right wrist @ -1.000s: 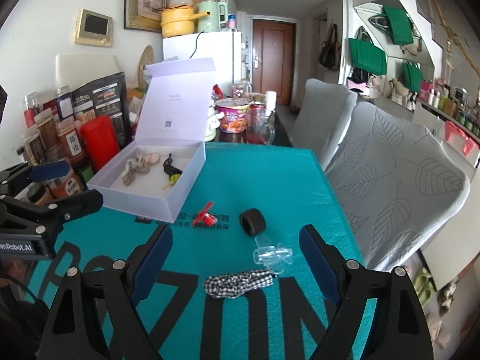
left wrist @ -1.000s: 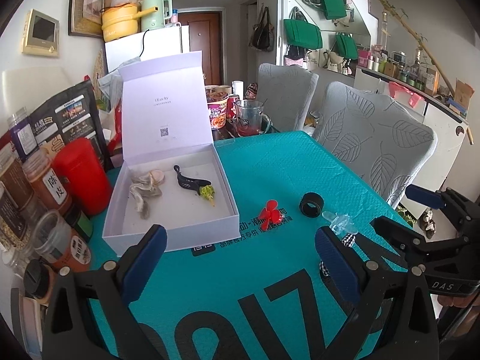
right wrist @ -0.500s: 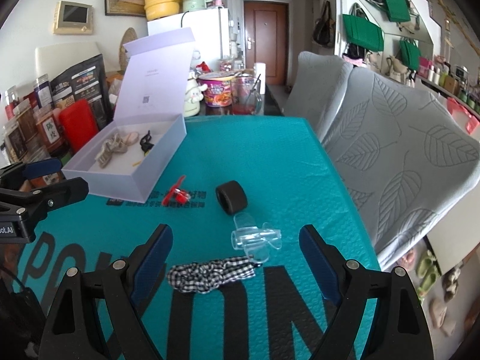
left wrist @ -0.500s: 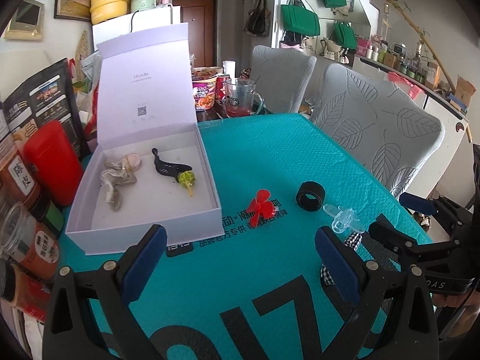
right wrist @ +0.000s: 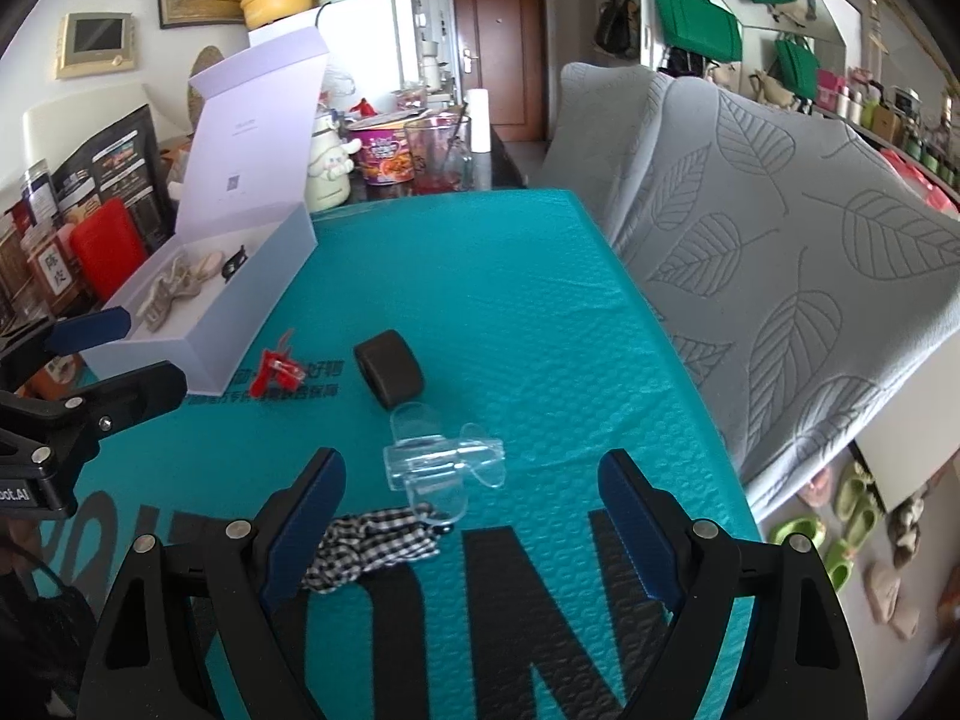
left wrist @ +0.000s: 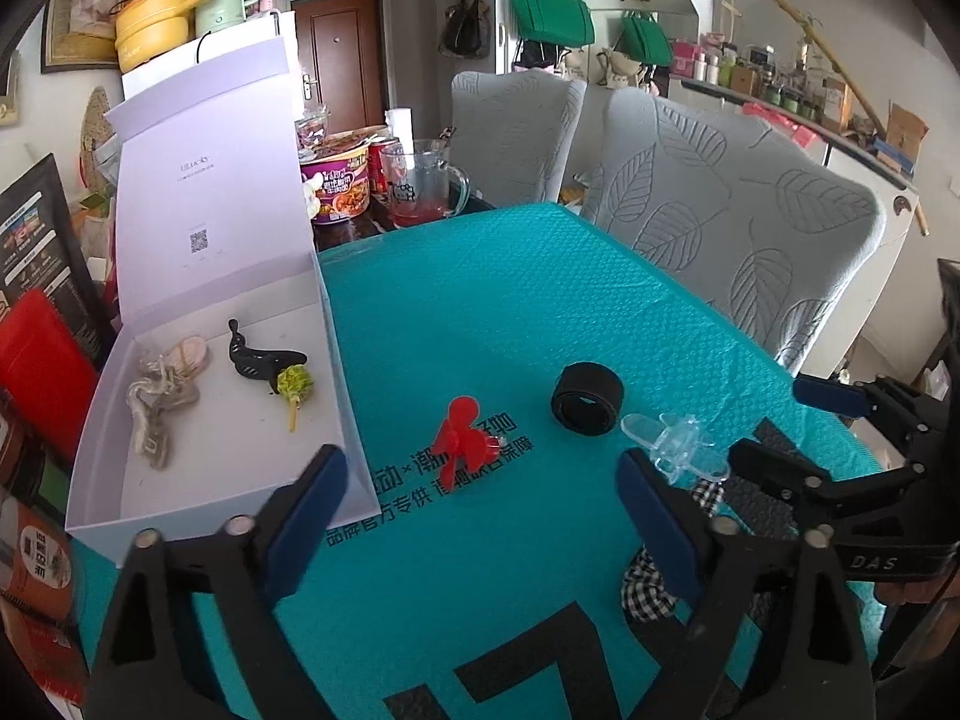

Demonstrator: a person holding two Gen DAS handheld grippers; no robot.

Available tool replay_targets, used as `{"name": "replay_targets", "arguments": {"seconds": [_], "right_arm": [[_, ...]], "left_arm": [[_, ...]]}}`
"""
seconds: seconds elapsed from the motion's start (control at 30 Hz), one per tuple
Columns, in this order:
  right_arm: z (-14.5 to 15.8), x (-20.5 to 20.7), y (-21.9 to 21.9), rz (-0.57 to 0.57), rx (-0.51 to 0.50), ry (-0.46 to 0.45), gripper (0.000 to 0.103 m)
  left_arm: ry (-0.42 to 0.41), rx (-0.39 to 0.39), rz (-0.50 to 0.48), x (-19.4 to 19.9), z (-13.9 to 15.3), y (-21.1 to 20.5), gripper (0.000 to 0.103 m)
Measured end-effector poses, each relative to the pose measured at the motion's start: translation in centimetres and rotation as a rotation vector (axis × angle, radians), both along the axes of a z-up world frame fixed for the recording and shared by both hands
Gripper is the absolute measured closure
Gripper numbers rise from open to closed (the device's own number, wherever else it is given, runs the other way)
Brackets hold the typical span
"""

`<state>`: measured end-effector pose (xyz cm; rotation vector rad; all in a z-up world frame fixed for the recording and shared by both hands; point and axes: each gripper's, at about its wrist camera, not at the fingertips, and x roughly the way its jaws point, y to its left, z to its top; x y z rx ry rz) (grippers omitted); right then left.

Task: Organize rigid objects
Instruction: 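Withdraw both tools from the box back over the remaining objects, then lower the right tool onto the clear plastic piece and grip it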

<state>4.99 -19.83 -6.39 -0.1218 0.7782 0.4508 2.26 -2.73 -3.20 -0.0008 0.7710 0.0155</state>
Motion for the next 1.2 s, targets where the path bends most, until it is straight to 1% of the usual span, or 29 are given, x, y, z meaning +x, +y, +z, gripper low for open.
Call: {"name": "replay_targets", "arguments": {"seconds": [0.03,0.1,0.17,0.23,0.3,0.37,0.43,0.5,0.53,0.6,0.73,0.9,1.07,1.2], "right_arm": [[-0.1,0.2,-0.1,-0.004,0.0,0.005,0.016],[-0.4,0.6,-0.2,-0.007,0.002,0.015,0.016],[-0.8,0.9,-0.2,-0.007,0.003,0.025,0.016],[-1.1,1.2,-0.2,-0.006,0.001,0.034,0.016],[-1.3,1.6,-0.2,-0.011,-0.001,0.043,0.016],[-1.6,2.0,-0.3,-0.019,-0.002,0.052,0.016],[-1.7,2.3,-0.4,-0.024,-0.003,0.058,0.016],[-1.8,2.7,-0.4,-0.027,-0.003,0.061,0.016],[-1.9,2.8,-0.4,-0.027,-0.004,0.064,0.016],[-2.0,3.1,-0.4,-0.023,-0.006,0.07,0.016],[-2.3,3.4,-0.1,-0.008,0.001,0.092,0.016],[-2.7,3.7,0.2,0.012,0.016,0.116,0.016],[-3.0,4.1,0.5,0.028,0.029,0.134,0.016],[-3.3,4.5,0.8,0.037,0.041,0.154,0.016]], "left_arm": [[0.012,-0.007,-0.002,0.4,-0.3,-0.1,0.026],[0.021,-0.025,-0.016,1.0,-0.6,-0.2,0.029],[0.019,-0.01,-0.034,1.4,-0.9,-0.8,0.032],[0.02,0.009,-0.059,2.0,-1.2,-1.4,0.041],[0.026,0.013,-0.078,2.5,-1.6,-1.8,0.044],[0.04,0.016,-0.082,3.3,-2.1,-1.9,0.047],[0.06,0.0,-0.08,4.0,-2.8,-1.6,0.057],[0.074,-0.018,-0.08,4.5,-3.3,-1.5,0.061],[0.075,-0.013,-0.08,4.7,-3.6,-1.5,0.063],[0.093,-0.001,-0.08,5.3,-4.3,-1.6,0.064],[0.124,-0.029,-0.064,6.1,-5.2,-1.2,0.064],[0.121,-0.057,-0.073,6.8,-5.6,-0.9,0.064],[0.107,-0.051,-0.087,7.2,-5.6,-1.1,0.064],[0.137,-0.034,-0.101,8.2,-6.1,-1.1,0.064]]}}
